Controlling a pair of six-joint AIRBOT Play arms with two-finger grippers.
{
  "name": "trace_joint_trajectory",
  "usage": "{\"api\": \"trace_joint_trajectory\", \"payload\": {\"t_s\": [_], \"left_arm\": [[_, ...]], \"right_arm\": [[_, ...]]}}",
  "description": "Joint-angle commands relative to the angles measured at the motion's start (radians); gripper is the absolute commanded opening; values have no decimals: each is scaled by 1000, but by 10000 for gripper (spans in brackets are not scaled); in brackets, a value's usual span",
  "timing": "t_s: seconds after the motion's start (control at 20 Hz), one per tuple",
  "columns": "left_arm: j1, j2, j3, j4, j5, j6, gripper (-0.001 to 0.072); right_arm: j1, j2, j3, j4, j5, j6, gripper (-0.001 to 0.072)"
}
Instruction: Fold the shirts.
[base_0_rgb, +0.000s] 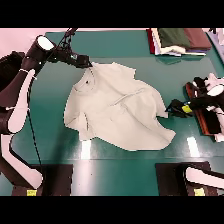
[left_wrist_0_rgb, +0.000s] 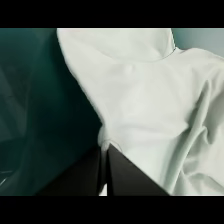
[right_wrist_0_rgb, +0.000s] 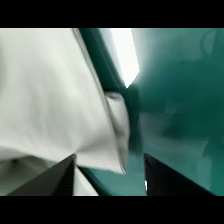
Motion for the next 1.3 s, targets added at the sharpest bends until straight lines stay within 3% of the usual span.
{"api": "trace_joint_trajectory", "payload": {"t_s": [0.0, 0.05, 0.15, 0.3, 0.5, 0.8, 1.05, 1.25], "left_arm": [[2, 3, 4, 1, -6, -8, 24], [2, 5, 4, 1, -6, -8, 23], [2, 23, 4, 7, -4, -11, 23], [5, 149, 4, 130, 76, -38, 23], [50, 481, 4, 170, 214, -41, 23], [51, 948, 4, 210, 219, -26, 23], [51, 1087, 4, 209, 202, -29, 23], [51, 1051, -15, 231, 117, -88, 24]], "right_arm": [[76, -114, 61, 23, -60, -12, 315], [97, -130, 85, 22, -68, -13, 193], [129, -120, 123, 13, -87, -13, 21], [131, 3, 242, -64, -82, -13, 21], [124, 257, 575, -198, -8, -13, 20], [124, 465, 1027, -236, 16, -7, 20], [124, 444, 1223, -268, 98, 26, 19], [125, 359, 1281, -267, 156, 33, 19]]}}
